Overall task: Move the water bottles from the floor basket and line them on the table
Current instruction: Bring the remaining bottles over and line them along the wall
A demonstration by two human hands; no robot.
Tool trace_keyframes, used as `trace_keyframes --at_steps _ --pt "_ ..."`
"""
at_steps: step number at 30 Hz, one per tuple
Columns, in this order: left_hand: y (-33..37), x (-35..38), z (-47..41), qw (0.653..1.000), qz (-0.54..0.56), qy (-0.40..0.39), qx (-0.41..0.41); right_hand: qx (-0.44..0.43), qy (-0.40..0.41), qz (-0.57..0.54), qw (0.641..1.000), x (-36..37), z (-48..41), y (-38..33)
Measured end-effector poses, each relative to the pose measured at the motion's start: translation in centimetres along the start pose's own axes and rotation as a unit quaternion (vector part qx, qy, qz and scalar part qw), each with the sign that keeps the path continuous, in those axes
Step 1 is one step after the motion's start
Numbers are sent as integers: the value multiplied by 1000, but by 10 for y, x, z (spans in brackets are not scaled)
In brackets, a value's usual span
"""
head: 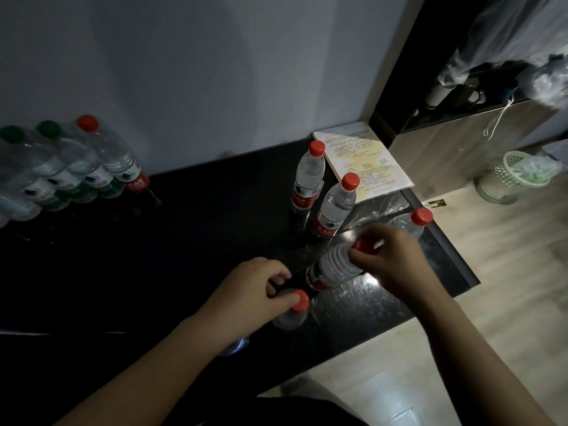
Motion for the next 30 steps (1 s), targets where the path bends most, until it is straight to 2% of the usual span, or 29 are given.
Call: trace_keyframes --at_steps 5,10,16,21,25,30 --pt "11 13 -8 998 -51 -46 5 -5 50 5 999 -19 15 -1" --pt "15 19 -15 994 -101 -47 18 9 75 25 997 -24 22 -1" --pt "11 17 -18 995 -98 -26 19 8 81 25 996 -21 27 -6" --pt "0 -16 -2 998 -47 35 15 -3 65 47 997 -27 19 -33" --pt "-4 -58 20 993 -14 111 42 -2 40 94 995 -33 6 -69" --pt "-22 -99 46 981 -27 180 60 -13 29 133 991 -30 -4 -127"
Point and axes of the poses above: each hand's wrist, its own z-axis away from the middle knuckle, its own x-axis out of the palm, y = z × x, the point moved 4 cm from there along -z, towards the middle knuckle, and after that the axes turned 13 degrees about -y, right-handed, at the moved point
